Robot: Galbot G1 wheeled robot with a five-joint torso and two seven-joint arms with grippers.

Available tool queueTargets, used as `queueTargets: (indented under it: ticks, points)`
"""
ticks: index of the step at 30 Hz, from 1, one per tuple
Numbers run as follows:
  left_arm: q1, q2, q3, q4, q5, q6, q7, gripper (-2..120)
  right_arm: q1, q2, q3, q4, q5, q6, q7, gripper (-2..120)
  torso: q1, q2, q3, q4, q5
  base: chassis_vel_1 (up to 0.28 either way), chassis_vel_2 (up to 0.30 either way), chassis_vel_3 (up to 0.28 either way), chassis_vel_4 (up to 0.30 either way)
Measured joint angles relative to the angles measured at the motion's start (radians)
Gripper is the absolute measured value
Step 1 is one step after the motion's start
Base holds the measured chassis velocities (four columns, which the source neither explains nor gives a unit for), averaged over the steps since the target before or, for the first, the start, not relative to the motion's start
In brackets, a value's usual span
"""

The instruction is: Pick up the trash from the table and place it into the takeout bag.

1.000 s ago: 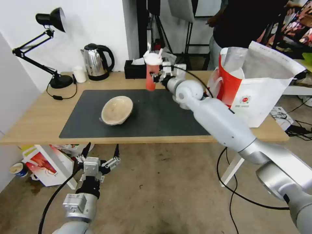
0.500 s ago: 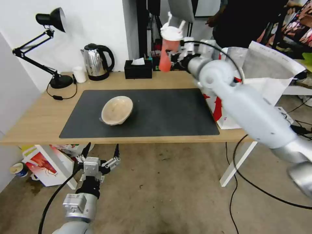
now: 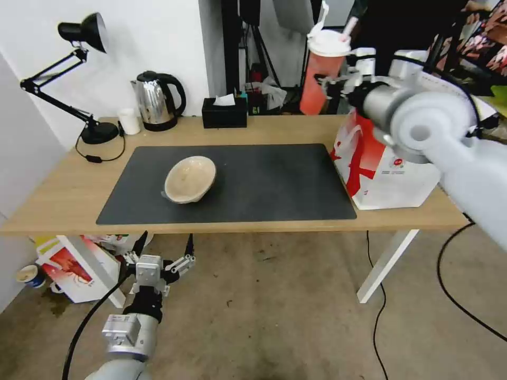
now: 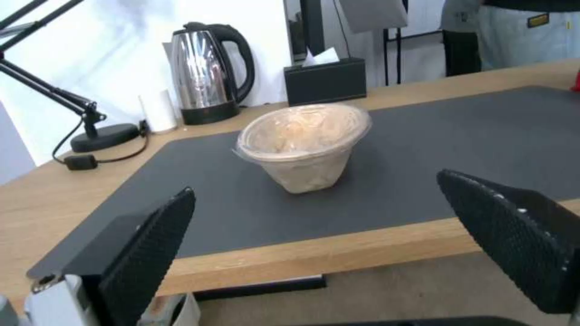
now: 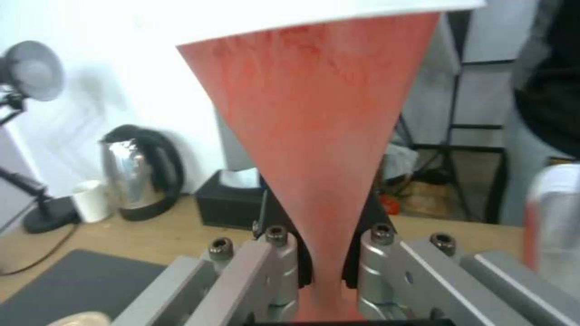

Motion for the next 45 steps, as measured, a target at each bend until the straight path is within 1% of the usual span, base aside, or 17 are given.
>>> queueTargets:
  ticks: [6, 13, 16, 20, 22, 23, 31, 45]
  points:
    - [0.0, 0.0, 0.0, 0.0, 0.0, 0.0, 0.0, 100, -0.027, -0.059, 0.046, -0.021, 0.004, -0.002, -0.008, 6, 0.0, 0.0, 0.0, 0.0, 0.0003, 0.0, 0.0, 0.0, 0.0]
    - [0.0, 0.0, 0.0, 0.0, 0.0, 0.0, 0.0, 100, -0.037, -0.085, 0.08, -0.065, -0.002, -0.001, -0.034, 6, 0.0, 0.0, 0.0, 0.0001, 0.0001, 0.0, 0.0, 0.0, 0.0]
    - [0.0, 0.0, 0.0, 0.0, 0.0, 0.0, 0.0, 100, -0.039, -0.091, 0.094, -0.11, -0.015, 0.001, -0.05, 6, 0.0, 0.0, 0.0, 0.0, 0.0002, 0.0, 0.0, 0.0, 0.0]
    - [0.0, 0.0, 0.0, 0.0, 0.0, 0.0, 0.0, 100, -0.039, -0.091, 0.1, -0.144, -0.028, 0.005, -0.064, 6, 0.0, 0.0, 0.0, 0.0001, 0.0001, 0.0, 0.0, 0.0, 0.0]
    - [0.0, 0.0, 0.0, 0.0, 0.0, 0.0, 0.0, 100, -0.038, -0.086, 0.105, -0.186, -0.045, 0.008, -0.079, 6, 0.0, 0.0, 0.0, 0.0001, 0.0002, 0.0, 0.0, 0.0, 0.0]
    - [0.0, 0.0, 0.0, 0.0, 0.0, 0.0, 0.0, 100, -0.038, -0.086, 0.105, -0.186, -0.045, 0.008, -0.079, 6, 0.0, 0.0, 0.0, 0.0001, 0.0002, 0.0, 0.0, 0.0, 0.0]
    - [0.0, 0.0, 0.0, 0.0, 0.0, 0.0, 0.0, 100, -0.027, -0.072, 0.111, -0.306, -0.096, 0.027, -0.127, 6, 0.0, 0.0, 0.0, 0.0001, 0.0001, 0.0, 0.0, 0.0, 0.0]
    - [0.0, 0.0, 0.0, 0.0, 0.0, 0.0, 0.0, 100, -0.026, -0.048, 0.114, -0.415, -0.16, 0.044, -0.172, 6, 0.0, 0.0, 0.0, -0.0001, 0.0001, 0.0, 0.0, 0.0, 0.0]
